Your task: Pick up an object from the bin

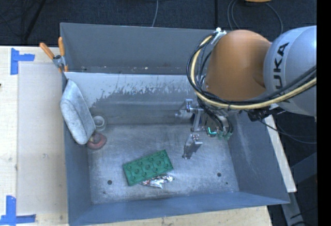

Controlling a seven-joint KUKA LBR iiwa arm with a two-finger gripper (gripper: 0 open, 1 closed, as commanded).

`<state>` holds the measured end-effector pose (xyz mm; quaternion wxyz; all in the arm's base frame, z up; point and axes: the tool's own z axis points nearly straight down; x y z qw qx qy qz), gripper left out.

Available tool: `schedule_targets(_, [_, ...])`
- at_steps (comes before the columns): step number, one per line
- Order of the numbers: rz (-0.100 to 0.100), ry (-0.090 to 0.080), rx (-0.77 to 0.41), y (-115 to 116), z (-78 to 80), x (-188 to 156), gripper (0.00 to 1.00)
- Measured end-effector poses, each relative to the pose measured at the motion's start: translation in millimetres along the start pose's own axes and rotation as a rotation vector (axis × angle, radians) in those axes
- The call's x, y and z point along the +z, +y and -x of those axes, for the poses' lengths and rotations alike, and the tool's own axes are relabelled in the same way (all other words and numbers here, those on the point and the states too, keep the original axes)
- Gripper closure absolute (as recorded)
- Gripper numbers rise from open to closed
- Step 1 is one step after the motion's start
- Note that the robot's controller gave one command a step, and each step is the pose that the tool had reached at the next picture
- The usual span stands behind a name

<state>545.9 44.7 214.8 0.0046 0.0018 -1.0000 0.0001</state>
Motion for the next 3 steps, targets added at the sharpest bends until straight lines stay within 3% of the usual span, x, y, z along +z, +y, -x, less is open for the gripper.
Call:
schedule_targets(1, [0.0, -0.006, -0.083, 44, -20.9, 144, 0.0])
schedule_targets(2, [0.001, -0.014, -0.078, 44, -18.7, 139, 1.0])
schedule_targets(3, [-0.003, -0.017, -0.493, 29, 2.2, -91, 1.0])
